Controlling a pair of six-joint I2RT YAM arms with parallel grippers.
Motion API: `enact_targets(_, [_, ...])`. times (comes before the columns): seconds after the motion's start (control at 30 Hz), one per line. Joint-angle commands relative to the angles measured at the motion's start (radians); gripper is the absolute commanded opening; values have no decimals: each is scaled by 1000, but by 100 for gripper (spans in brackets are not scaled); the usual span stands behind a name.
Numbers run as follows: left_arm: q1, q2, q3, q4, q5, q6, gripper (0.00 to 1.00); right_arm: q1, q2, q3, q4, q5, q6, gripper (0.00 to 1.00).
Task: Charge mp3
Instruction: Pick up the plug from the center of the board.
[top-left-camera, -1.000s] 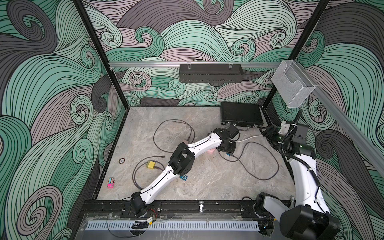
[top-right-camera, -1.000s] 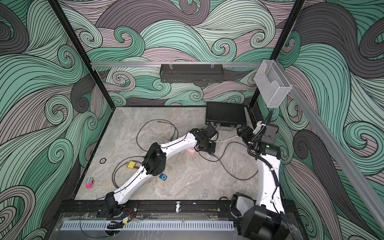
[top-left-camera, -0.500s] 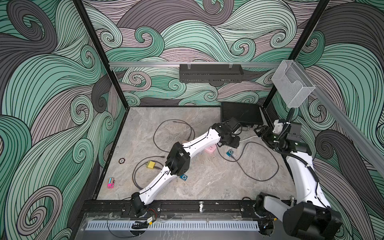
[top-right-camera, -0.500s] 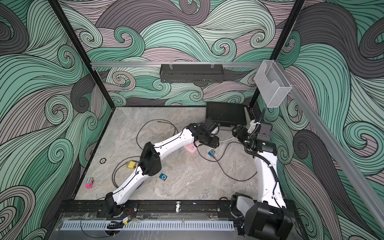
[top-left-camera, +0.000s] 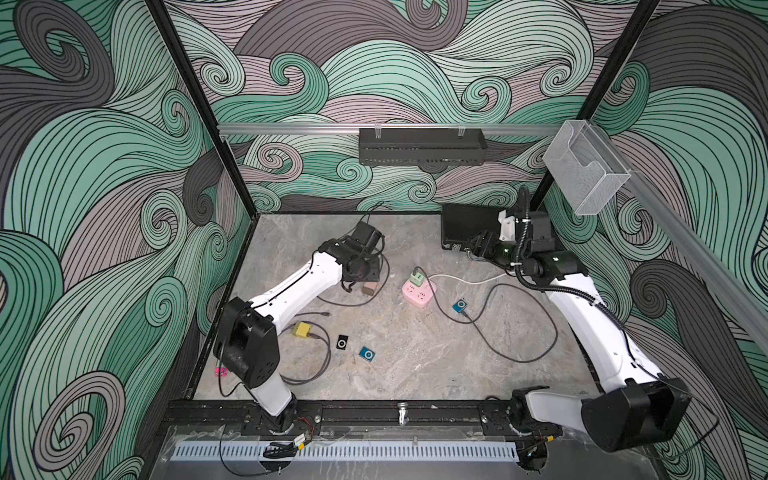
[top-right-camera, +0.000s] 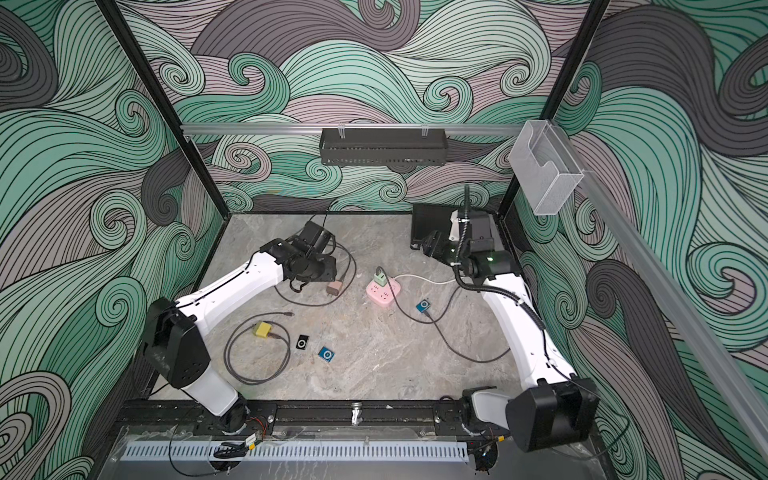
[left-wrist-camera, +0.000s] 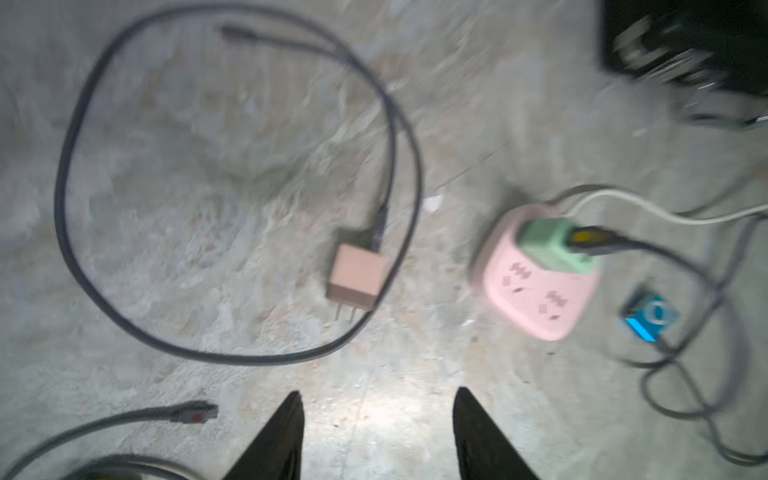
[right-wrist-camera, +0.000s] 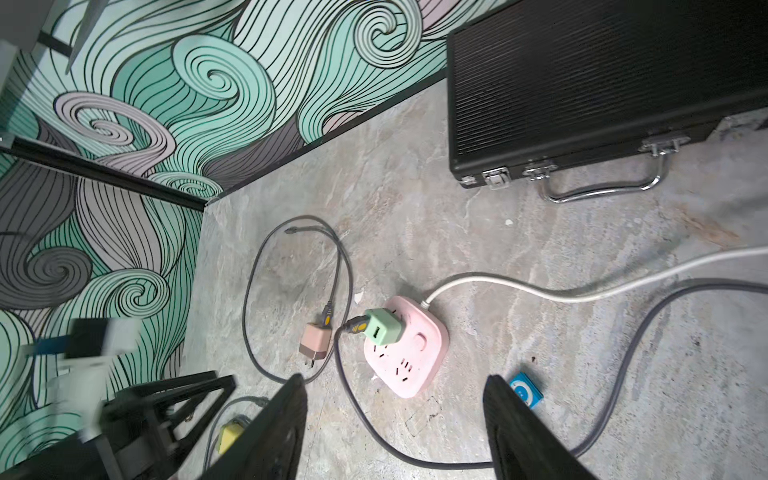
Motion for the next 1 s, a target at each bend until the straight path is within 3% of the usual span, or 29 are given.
enact_targets(0.0, [10,48,-44,85,43,7,57,76,50,61,-37,63,-22,67])
enact_targets(0.23, [22,167,-47,164,66,37,58,208,155,183,-68,72,-44,66])
enact_targets(0.6, [42,267,10,203,60,75,59,281,222,234,-54,38,-43,65])
enact_targets(0.97, [43,314,16,179,63,79,42,304,237,254,-62,32,-49,63])
